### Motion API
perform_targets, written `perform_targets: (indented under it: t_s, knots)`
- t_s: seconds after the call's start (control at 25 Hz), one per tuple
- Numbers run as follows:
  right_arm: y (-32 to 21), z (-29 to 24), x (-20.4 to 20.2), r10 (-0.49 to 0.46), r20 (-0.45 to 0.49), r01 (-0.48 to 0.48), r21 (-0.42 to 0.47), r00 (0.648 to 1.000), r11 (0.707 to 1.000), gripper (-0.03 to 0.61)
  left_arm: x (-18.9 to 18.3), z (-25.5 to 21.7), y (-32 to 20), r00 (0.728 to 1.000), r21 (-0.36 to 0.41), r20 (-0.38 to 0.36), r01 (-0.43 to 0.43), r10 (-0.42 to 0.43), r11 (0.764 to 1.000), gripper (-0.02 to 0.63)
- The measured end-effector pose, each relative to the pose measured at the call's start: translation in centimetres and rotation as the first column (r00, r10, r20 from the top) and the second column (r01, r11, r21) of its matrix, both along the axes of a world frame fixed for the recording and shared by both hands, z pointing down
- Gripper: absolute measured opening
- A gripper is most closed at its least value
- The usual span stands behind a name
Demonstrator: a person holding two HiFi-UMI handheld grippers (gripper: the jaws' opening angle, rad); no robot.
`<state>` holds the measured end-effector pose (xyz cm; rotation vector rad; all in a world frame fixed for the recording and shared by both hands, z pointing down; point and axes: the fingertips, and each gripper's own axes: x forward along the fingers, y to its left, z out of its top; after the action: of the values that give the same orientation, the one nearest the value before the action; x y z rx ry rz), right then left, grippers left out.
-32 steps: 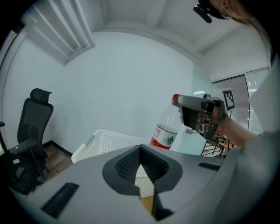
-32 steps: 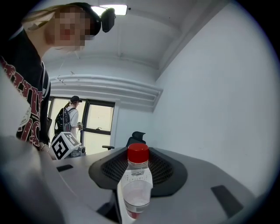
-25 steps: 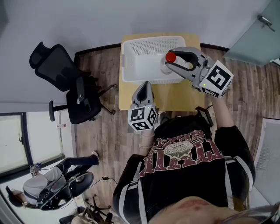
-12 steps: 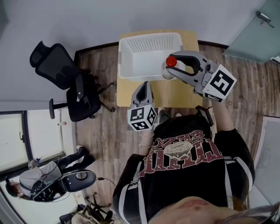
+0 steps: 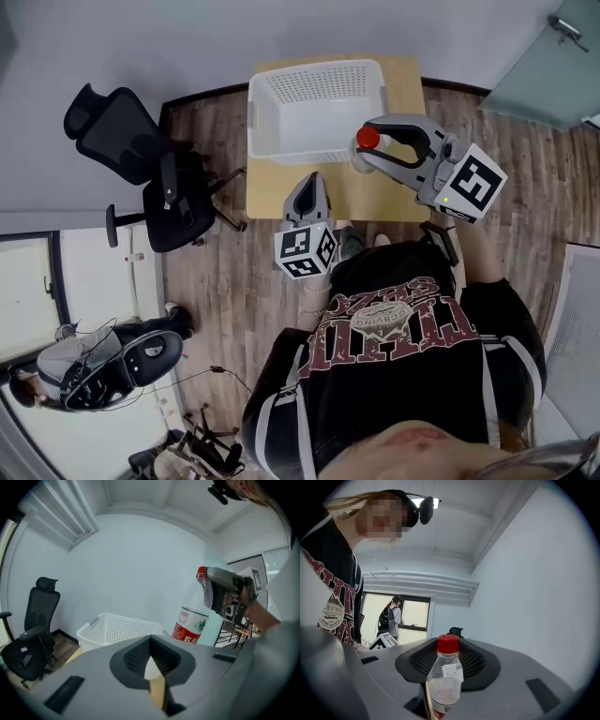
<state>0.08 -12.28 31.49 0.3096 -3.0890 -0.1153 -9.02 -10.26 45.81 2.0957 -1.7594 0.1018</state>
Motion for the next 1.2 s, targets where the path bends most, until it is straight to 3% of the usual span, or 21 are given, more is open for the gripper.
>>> perform_targets:
  t_s: [0.56,0.84,1.2]
  knots:
    - [1.5,8.2,2.6,0.044,-0.048,-0.046,-0.039,0.998,0.998,0.152,2.8,1.4,2.6,1.0,-0.017,0.012,0.005,-0.004,1.0,0.048]
    - [1.5,11.5,2.8,0.057,-0.103,-0.064,-0.062,0.993,0.996,0.152,3.3,1.7,3.2,1.0,-0.026,0.014,0.012,-0.011,1.0,0.048]
    - [1.8,14.1,2.0,0.054,-0.108,-0.064,-0.095,0.993,0.993,0.152,3.5,2.0,3.7,1.0,-0.029,0.012,0.002,-0.002,1.0,0.048]
